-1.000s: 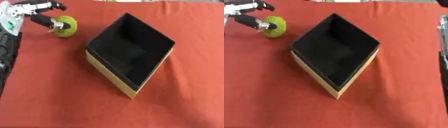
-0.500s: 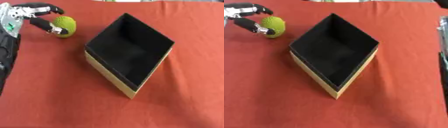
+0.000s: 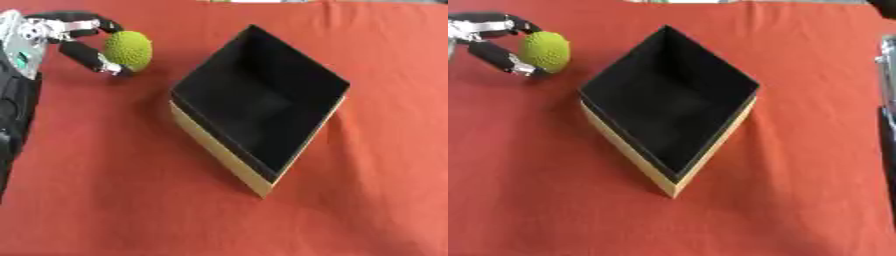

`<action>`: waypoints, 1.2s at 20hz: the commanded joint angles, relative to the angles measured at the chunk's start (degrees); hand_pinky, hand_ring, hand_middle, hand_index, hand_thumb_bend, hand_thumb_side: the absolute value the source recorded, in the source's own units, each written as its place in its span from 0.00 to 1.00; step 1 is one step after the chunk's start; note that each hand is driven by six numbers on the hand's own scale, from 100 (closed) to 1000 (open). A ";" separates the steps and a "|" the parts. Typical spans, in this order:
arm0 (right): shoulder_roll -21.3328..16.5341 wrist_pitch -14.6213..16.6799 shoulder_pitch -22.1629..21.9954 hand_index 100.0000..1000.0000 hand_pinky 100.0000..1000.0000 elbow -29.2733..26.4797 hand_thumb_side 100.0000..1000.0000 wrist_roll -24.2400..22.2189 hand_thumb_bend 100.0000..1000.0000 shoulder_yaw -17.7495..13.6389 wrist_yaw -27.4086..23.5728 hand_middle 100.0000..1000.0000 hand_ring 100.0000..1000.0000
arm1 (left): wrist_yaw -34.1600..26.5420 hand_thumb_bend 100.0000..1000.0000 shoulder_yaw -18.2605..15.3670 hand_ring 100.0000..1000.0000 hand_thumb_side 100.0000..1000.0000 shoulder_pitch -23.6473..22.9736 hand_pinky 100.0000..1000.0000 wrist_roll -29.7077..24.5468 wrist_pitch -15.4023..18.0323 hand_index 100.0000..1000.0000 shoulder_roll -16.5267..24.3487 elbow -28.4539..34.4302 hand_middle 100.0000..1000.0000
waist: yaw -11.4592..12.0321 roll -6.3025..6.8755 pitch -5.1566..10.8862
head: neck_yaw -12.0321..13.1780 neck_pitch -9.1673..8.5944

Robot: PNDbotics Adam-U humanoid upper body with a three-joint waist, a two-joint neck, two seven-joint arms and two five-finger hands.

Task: Pick up objects on the table and place them in the box.

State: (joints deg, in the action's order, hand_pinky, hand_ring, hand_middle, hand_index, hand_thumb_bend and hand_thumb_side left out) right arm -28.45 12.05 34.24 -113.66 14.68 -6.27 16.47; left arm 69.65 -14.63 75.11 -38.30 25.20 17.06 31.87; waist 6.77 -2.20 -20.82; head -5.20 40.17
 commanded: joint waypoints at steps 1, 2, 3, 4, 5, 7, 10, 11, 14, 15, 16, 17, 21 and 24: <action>-0.81 -0.10 0.46 0.74 0.73 -0.93 0.15 0.11 0.00 -0.14 -0.44 0.58 0.66 | 1.11 0.57 -0.25 0.93 0.36 0.87 0.94 -11.19 11.69 0.91 0.95 1.01 0.78 | -0.13 0.15 1.23 | 0.19 -0.69; -0.78 -0.09 0.44 0.74 0.73 -0.93 0.15 0.13 0.00 -0.16 -0.46 0.58 0.66 | 1.54 0.56 -0.17 0.93 0.33 0.83 0.93 -10.82 11.48 0.90 0.90 0.92 0.77 | -0.16 0.17 1.22 | 0.21 -0.74; -0.75 -0.09 0.43 0.74 0.73 -0.93 0.15 0.16 0.00 -0.17 -0.48 0.58 0.66 | 1.92 0.55 -0.11 0.92 0.30 0.80 0.93 -10.45 11.33 0.89 0.82 0.79 0.77 | -0.17 0.17 1.22 | 0.25 -0.77; -0.72 -0.09 0.41 0.74 0.73 -0.93 0.15 0.18 0.00 -0.18 -0.49 0.58 0.66 | 2.20 0.53 -0.07 0.92 0.26 0.77 0.92 -10.13 11.19 0.89 0.76 0.67 0.76 | -0.20 0.17 1.21 | 0.28 -0.78; -0.70 -0.09 0.40 0.74 0.73 -0.93 0.15 0.19 0.00 -0.18 -0.51 0.58 0.66 | 2.45 0.53 -0.04 0.92 0.26 0.75 0.92 -9.81 11.00 0.89 0.70 0.57 0.76 | -0.22 0.17 1.20 | 0.30 -0.78; -0.66 -0.13 0.29 0.74 0.73 -0.93 0.16 0.21 0.00 -0.19 -0.54 0.58 0.66 | 2.72 0.41 -0.14 0.89 0.11 0.65 0.89 -8.79 10.11 0.86 0.60 0.67 0.74 | -0.28 0.16 1.16 | 0.39 -0.71; -0.60 -0.23 0.05 0.74 0.73 -0.93 0.16 0.26 0.00 -0.23 -0.58 0.58 0.66 | 1.48 0.27 -0.28 0.86 0.08 0.47 0.86 -7.83 9.16 0.84 0.21 1.01 0.71 | -0.34 0.14 1.15 | 0.45 -0.59; -0.59 -0.27 -0.03 0.74 0.73 -0.93 0.17 0.28 0.00 -0.24 -0.59 0.58 0.66 | 0.60 0.22 -0.39 0.85 0.09 0.48 0.85 -7.88 8.77 0.82 0.13 1.37 0.70 | -0.35 0.13 1.16 | 0.45 -0.54; -0.57 -0.35 -0.27 0.74 0.73 -0.93 0.17 0.29 0.00 -0.25 -0.59 0.58 0.66 | -2.08 0.12 -0.73 0.83 0.10 0.56 0.84 -8.80 7.50 0.80 -0.10 2.94 0.68 | -0.37 0.13 1.22 | 0.54 -0.45; -0.58 -0.38 -0.35 0.74 0.73 -0.93 0.17 0.32 0.00 -0.28 -0.58 0.58 0.66 | -2.90 0.11 -0.83 0.82 0.10 0.58 0.83 -9.32 7.10 0.80 -0.12 3.49 0.67 | -0.35 0.12 1.25 | 0.54 -0.42; -0.59 -0.41 -0.43 0.74 0.73 -0.93 0.17 0.35 0.00 -0.29 -0.57 0.58 0.66 | -3.46 0.10 -0.93 0.79 0.11 0.63 0.79 -9.65 6.60 0.77 -0.06 4.07 0.64 | -0.32 0.13 1.28 | 0.55 -0.36; -0.60 -0.42 -0.49 0.74 0.73 -0.93 0.17 0.36 0.00 -0.31 -0.56 0.58 0.66 | -3.70 0.10 -1.00 0.78 0.11 0.65 0.77 -9.58 6.03 0.76 -0.01 4.62 0.63 | -0.28 0.14 1.32 | 0.57 -0.32; -0.58 -0.50 -0.71 0.74 0.73 -0.93 0.17 0.33 0.00 -0.31 -0.55 0.58 0.66 | -4.47 0.00 -1.16 0.70 0.11 0.52 0.70 -8.08 4.62 0.67 -0.17 5.66 0.54 | -0.22 0.10 1.43 | 0.59 -0.28; -0.57 -0.58 -0.89 0.74 0.73 -0.93 0.18 0.29 0.00 -0.29 -0.57 0.58 0.66 | -6.38 0.00 -1.31 0.63 0.11 0.47 0.65 -5.53 3.70 0.58 -0.28 6.36 0.47 | -0.17 0.09 1.50 | 0.64 -0.24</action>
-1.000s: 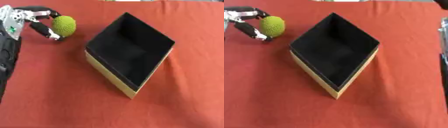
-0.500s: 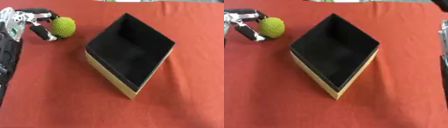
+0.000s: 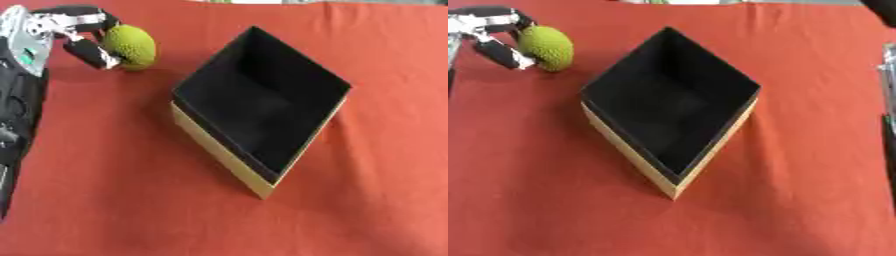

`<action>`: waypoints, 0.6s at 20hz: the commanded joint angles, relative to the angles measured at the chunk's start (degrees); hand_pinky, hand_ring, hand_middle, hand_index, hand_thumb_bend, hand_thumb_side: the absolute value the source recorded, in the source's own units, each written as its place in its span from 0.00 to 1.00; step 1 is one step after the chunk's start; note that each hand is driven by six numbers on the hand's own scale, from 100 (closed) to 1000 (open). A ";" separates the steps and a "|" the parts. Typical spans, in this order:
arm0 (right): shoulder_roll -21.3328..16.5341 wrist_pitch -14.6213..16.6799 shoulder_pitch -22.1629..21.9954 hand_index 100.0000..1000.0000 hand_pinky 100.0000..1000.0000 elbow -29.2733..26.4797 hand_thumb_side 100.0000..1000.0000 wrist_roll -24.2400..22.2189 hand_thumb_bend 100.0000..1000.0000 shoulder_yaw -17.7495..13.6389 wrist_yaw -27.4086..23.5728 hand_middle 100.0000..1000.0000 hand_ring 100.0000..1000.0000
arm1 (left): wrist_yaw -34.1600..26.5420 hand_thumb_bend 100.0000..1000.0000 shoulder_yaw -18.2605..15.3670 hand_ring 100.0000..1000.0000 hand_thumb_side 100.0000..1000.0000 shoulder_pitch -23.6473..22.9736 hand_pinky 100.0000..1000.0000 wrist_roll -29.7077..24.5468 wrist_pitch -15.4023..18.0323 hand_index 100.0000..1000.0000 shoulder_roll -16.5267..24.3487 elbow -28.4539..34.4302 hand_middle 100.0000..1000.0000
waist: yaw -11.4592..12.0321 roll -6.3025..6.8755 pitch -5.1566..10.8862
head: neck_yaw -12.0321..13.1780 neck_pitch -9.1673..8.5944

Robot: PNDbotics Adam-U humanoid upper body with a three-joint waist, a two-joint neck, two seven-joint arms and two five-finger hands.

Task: Pick up objects on the table and place them in the box.

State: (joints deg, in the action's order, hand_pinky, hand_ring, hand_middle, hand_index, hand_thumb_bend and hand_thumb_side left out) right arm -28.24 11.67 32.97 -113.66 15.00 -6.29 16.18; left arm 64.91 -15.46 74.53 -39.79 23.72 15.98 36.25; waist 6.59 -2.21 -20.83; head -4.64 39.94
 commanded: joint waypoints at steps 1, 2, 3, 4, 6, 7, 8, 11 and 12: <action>-0.78 -0.22 0.35 0.74 0.73 -0.93 0.17 -0.05 0.00 -0.25 -0.29 0.58 0.66 | -2.25 0.00 -0.49 0.60 0.11 1.06 0.62 -3.09 4.79 0.54 0.76 2.28 0.44 | 0.04 0.11 1.54 | 0.08 0.03; -0.78 -0.22 0.32 0.74 0.73 -0.93 0.18 -0.08 0.00 -0.23 -0.30 0.58 0.66 | -3.03 0.00 -0.60 0.59 0.11 1.10 0.61 -1.93 4.34 0.51 0.73 2.73 0.43 | 0.08 0.13 1.58 | 0.08 0.07; -0.76 -0.22 0.30 0.74 0.73 -0.93 0.18 -0.09 0.00 -0.22 -0.32 0.58 0.66 | -3.87 0.00 -0.68 0.56 0.11 1.15 0.59 -0.74 3.82 0.47 0.68 3.27 0.40 | 0.11 0.14 1.62 | 0.05 0.10; -0.75 -0.21 0.29 0.74 0.73 -0.93 0.18 -0.10 0.00 -0.22 -0.34 0.58 0.66 | -4.75 0.00 -0.70 0.56 0.11 1.21 0.58 0.38 3.36 0.46 0.59 3.90 0.39 | 0.13 0.14 1.67 | 0.03 0.12; -0.75 -0.17 0.27 0.74 0.73 -0.93 0.17 -0.14 0.00 -0.20 -0.36 0.58 0.66 | -6.39 0.00 -0.56 0.52 0.08 1.47 0.56 2.49 3.22 0.41 0.44 5.68 0.35 | 0.15 0.16 1.78 | 0.00 0.09; -0.75 -0.16 0.25 0.74 0.73 -0.93 0.17 -0.14 0.00 -0.21 -0.37 0.58 0.66 | -7.07 0.00 -0.37 0.51 0.07 1.53 0.55 3.25 3.43 0.40 0.38 6.47 0.33 | 0.17 0.16 1.82 | -0.02 0.09; -0.75 -0.15 0.23 0.74 0.73 -0.93 0.17 -0.15 0.00 -0.22 -0.38 0.58 0.66 | -7.75 0.00 -0.02 0.50 0.06 1.68 0.54 3.96 4.11 0.38 0.32 7.46 0.32 | 0.21 0.17 1.88 | -0.05 0.11; -0.74 -0.13 0.17 0.74 0.73 -0.93 0.17 -0.15 0.00 -0.27 -0.36 0.58 0.66 | -10.55 0.00 1.05 0.50 0.05 1.85 0.54 5.01 5.92 0.37 0.10 9.92 0.32 | 0.28 0.17 2.02 | -0.15 0.12; -0.76 -0.11 0.16 0.74 0.73 -0.93 0.16 -0.14 0.00 -0.30 -0.33 0.58 0.66 | -11.30 0.01 1.71 0.50 0.04 1.92 0.54 5.14 7.29 0.37 0.03 11.06 0.32 | 0.29 0.16 2.08 | -0.19 0.11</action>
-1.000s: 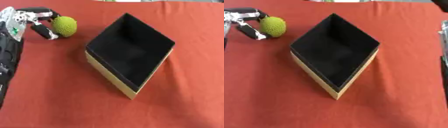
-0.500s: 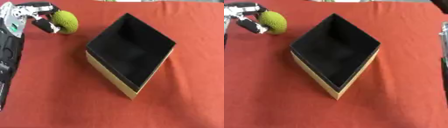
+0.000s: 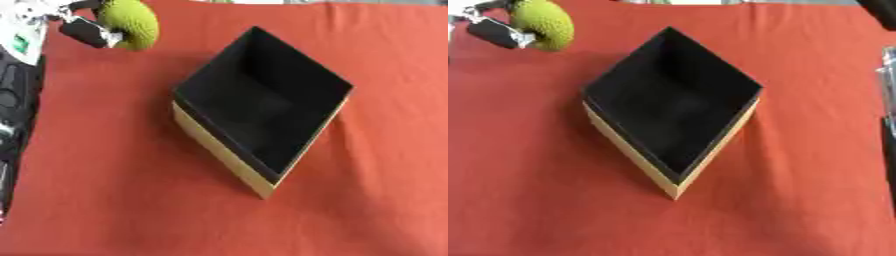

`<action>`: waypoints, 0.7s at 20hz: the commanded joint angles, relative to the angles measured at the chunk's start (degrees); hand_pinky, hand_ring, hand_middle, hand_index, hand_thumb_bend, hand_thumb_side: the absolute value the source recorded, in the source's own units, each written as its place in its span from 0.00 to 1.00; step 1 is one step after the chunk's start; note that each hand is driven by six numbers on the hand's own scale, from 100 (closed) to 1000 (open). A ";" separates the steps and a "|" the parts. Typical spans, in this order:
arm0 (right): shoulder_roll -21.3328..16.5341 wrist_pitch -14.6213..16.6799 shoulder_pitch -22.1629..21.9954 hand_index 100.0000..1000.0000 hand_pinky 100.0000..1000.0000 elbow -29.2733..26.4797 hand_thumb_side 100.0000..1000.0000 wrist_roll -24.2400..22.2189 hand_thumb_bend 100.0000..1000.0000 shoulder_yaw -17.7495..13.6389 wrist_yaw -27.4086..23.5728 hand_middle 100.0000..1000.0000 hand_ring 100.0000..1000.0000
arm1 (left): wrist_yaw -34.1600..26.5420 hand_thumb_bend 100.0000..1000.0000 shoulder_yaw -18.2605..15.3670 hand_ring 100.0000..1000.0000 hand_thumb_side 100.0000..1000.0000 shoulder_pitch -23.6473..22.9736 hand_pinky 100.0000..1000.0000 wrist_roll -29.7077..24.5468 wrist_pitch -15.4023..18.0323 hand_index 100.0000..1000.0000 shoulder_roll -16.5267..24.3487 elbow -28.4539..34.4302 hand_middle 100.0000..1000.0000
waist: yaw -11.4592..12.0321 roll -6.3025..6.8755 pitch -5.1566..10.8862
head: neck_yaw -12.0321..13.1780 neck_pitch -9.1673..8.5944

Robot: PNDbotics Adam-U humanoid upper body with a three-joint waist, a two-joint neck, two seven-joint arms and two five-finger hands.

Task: Pick up objects on the table and place them in the box.

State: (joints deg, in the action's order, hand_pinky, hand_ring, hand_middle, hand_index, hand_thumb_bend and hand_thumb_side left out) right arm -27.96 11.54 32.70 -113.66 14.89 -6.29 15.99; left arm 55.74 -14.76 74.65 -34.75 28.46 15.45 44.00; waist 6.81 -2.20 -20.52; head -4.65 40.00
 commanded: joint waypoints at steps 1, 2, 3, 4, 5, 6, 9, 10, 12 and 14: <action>-1.08 0.04 0.43 0.74 0.73 -0.93 0.16 0.02 0.00 -0.37 -0.11 0.58 0.66 | -3.09 0.03 1.67 0.50 0.03 1.81 0.54 0.33 3.52 0.37 0.45 4.27 0.32 | 0.09 0.14 1.83 | -0.23 0.02; -1.11 0.06 0.45 0.74 0.73 -0.93 0.15 0.09 0.00 -0.44 -0.06 0.58 0.66 | -4.20 0.04 2.48 0.49 0.03 1.79 0.53 0.66 4.55 0.37 0.19 5.33 0.31 | 0.10 0.13 1.89 | -0.26 0.00; -1.14 0.09 0.50 0.74 0.73 -0.93 0.15 0.16 0.00 -0.52 -0.01 0.58 0.66 | -5.32 0.06 3.36 0.49 0.02 1.71 0.53 0.99 5.52 0.37 -0.11 6.34 0.31 | 0.11 0.13 1.95 | -0.29 -0.03; -1.17 0.14 0.57 0.74 0.73 -0.93 0.14 0.22 0.00 -0.59 0.06 0.58 0.66 | -6.26 0.10 4.42 0.49 0.02 1.62 0.53 1.33 6.63 0.37 -0.42 7.20 0.32 | 0.12 0.13 2.01 | -0.34 -0.09; -1.20 0.19 0.68 0.74 0.73 -0.93 0.14 0.31 0.00 -0.69 0.14 0.58 0.66 | -6.89 0.13 5.62 0.49 0.02 1.51 0.52 1.76 8.00 0.37 -0.69 7.87 0.32 | 0.13 0.14 2.06 | -0.40 -0.15; -1.25 0.27 0.83 0.75 0.73 -0.93 0.13 0.44 0.00 -0.81 0.24 0.58 0.66 | -7.30 0.17 6.97 0.48 0.01 1.34 0.52 2.56 9.72 0.37 -1.10 8.57 0.32 | 0.13 0.14 2.11 | -0.49 -0.21; -1.40 0.42 1.28 0.75 0.73 -0.93 0.11 0.83 0.00 -1.12 0.51 0.58 0.66 | -8.17 0.22 10.77 0.47 0.00 0.11 0.51 6.16 15.06 0.37 -3.29 11.36 0.32 | 0.09 0.10 2.27 | -0.68 -0.40; -1.42 0.42 1.40 0.75 0.73 -0.93 0.11 0.94 0.00 -1.20 0.58 0.58 0.66 | -8.47 0.24 11.78 0.47 0.00 -0.49 0.50 7.27 16.35 0.37 -4.20 12.51 0.32 | 0.07 0.09 2.34 | -0.71 -0.49; -1.44 0.34 1.59 0.75 0.73 -0.93 0.11 1.20 0.00 -1.43 0.68 0.58 0.66 | -8.76 0.30 13.62 0.46 0.00 -1.78 0.50 9.44 18.27 0.36 -6.14 15.01 0.32 | 0.03 0.08 2.55 | -0.75 -0.72; -1.51 -0.13 1.69 0.75 0.73 -0.93 0.11 1.64 0.00 -1.80 0.72 0.58 0.66 | -8.69 0.30 15.43 0.46 0.00 -3.34 0.50 11.20 19.73 0.36 -8.39 17.07 0.32 | 0.05 0.13 2.82 | -0.96 -0.86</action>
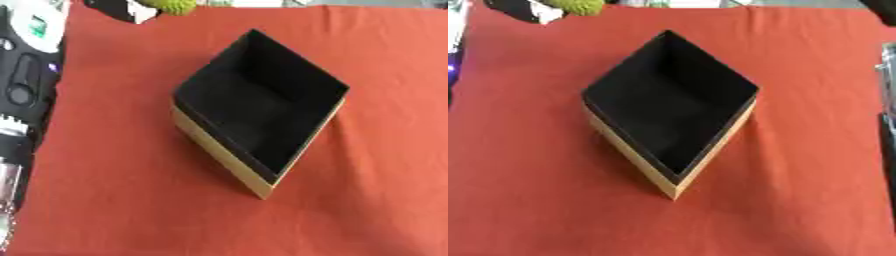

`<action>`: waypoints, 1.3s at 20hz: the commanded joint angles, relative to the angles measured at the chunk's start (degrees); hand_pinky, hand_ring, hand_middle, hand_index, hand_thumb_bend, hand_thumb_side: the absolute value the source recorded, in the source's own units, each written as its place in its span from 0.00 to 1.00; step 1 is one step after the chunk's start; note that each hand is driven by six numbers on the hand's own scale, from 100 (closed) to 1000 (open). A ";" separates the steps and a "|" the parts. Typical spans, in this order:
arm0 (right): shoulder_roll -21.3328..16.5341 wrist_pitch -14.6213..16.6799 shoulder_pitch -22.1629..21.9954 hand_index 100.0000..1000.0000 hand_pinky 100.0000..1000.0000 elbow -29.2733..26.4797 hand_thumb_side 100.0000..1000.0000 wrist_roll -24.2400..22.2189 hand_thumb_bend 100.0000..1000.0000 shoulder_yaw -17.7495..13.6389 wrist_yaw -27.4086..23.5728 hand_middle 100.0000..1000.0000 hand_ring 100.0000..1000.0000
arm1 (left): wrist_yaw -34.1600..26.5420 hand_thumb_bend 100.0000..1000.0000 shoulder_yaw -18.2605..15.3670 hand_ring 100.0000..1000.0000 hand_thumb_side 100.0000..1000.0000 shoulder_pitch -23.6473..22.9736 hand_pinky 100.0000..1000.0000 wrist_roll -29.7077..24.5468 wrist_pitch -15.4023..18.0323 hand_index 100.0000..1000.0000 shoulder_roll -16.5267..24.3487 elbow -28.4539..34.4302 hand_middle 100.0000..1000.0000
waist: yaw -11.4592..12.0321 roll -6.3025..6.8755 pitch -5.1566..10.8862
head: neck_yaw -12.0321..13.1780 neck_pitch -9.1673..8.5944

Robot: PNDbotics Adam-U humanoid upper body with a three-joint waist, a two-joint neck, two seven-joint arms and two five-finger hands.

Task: Pick up objects on the table and place them in the box.

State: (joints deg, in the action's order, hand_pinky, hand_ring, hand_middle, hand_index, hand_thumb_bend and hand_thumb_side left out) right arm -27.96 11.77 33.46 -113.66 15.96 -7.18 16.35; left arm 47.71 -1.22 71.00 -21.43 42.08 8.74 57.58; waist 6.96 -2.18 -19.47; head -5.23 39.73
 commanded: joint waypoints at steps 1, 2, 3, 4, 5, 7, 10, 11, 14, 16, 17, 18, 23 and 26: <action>-1.61 -0.71 0.96 0.75 0.73 -0.93 0.12 0.78 0.00 -1.09 0.41 0.58 0.66 | -0.51 0.32 2.66 0.46 0.00 -0.45 0.50 -1.43 6.71 0.36 -2.70 4.37 0.32 | -0.09 0.16 1.91 | -0.53 -0.51; -1.78 -1.10 0.93 0.75 0.73 -0.93 0.11 0.96 0.00 -1.26 0.51 0.58 0.66 | -0.28 0.35 3.34 0.46 0.00 -1.18 0.49 -0.72 7.26 0.36 -3.66 5.30 0.31 | -0.05 0.21 2.02 | -0.73 -0.31; -2.00 -1.51 0.84 0.75 0.73 -0.93 0.11 1.14 0.00 -1.42 0.67 0.58 0.66 | -0.07 0.34 3.98 0.46 0.00 -1.94 0.49 -0.01 7.73 0.36 -4.56 6.19 0.31 | 0.01 0.26 2.12 | -0.98 -0.06; -2.22 -1.90 0.70 0.75 0.73 -0.93 0.12 1.30 0.00 -1.56 0.82 0.58 0.66 | 0.12 0.31 4.58 0.45 0.00 -2.63 0.49 0.41 8.10 0.35 -5.36 6.72 0.31 | 0.06 0.31 2.19 | -1.29 0.22; -2.39 -2.29 0.57 0.75 0.73 -0.93 0.12 1.46 0.00 -1.66 0.93 0.58 0.66 | 0.17 0.28 5.00 0.45 0.00 -3.26 0.49 0.60 8.39 0.35 -6.08 6.90 0.30 | 0.11 0.35 2.24 | -1.59 0.47; -2.44 -2.88 0.41 0.75 0.73 -0.93 0.14 1.77 0.00 -1.81 1.06 0.58 0.66 | -0.13 0.20 5.15 0.46 0.00 -4.43 0.49 0.88 8.40 0.34 -7.36 6.68 0.30 | 0.13 0.42 2.28 | -1.86 0.61; -2.37 -3.32 0.31 0.75 0.73 -0.93 0.15 2.18 0.00 -1.93 1.16 0.58 0.66 | -0.44 0.23 5.60 0.45 0.00 -5.28 0.49 1.12 8.58 0.35 -8.79 6.72 0.30 | 0.12 0.56 2.24 | -1.87 0.62; -2.38 -3.42 0.28 0.75 0.73 -0.93 0.15 2.29 0.00 -1.95 1.17 0.58 0.66 | -0.38 0.23 5.94 0.45 0.00 -5.37 0.49 1.16 9.00 0.35 -9.16 6.68 0.30 | 0.12 0.60 2.23 | -1.92 0.68; -2.33 -3.55 0.29 0.75 0.73 -0.93 0.15 2.44 0.00 -1.92 1.19 0.58 0.66 | 0.61 0.21 6.91 0.45 0.00 -5.91 0.49 0.98 9.78 0.35 -10.30 6.22 0.30 | 0.09 0.62 2.18 | -2.25 0.78; -2.28 -3.56 0.26 0.74 0.73 -0.93 0.16 2.43 0.00 -1.87 1.18 0.58 0.66 | 2.01 0.22 7.39 0.45 0.00 -6.35 0.49 0.67 9.86 0.35 -11.00 6.15 0.30 | 0.07 0.58 2.16 | -2.38 0.84; -2.28 -3.57 0.22 0.74 0.73 -0.93 0.16 2.44 0.00 -1.87 1.18 0.58 0.66 | 2.95 0.21 7.60 0.45 0.00 -6.57 0.49 0.52 9.88 0.35 -11.33 6.19 0.31 | 0.07 0.58 2.14 | -2.44 0.87; -2.28 -3.60 0.18 0.74 0.73 -0.93 0.16 2.45 0.00 -1.88 1.18 0.58 0.66 | 3.87 0.20 7.74 0.45 0.00 -6.80 0.49 0.40 9.88 0.35 -11.66 6.14 0.31 | 0.08 0.58 2.12 | -2.50 0.89; -2.35 -3.61 0.08 0.74 0.73 -0.93 0.16 2.48 0.00 -1.91 1.20 0.58 0.66 | 8.69 0.13 7.63 0.46 0.03 -7.86 0.50 -0.21 9.89 0.37 -12.80 4.38 0.32 | 0.10 0.56 1.95 | -3.00 0.99; -2.39 -3.56 0.04 0.74 0.73 -0.93 0.16 2.48 0.00 -1.90 1.19 0.58 0.66 | 11.30 0.11 6.97 0.47 0.06 -8.42 0.50 -0.69 9.87 0.38 -13.14 2.86 0.33 | 0.09 0.53 1.87 | -3.19 0.97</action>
State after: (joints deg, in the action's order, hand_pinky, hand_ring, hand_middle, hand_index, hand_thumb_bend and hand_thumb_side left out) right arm -28.56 8.26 33.01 -113.67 18.43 -8.48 17.12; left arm 58.05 6.26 61.66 -16.73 46.78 -4.19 60.15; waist 7.10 -1.55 -18.72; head -8.19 40.50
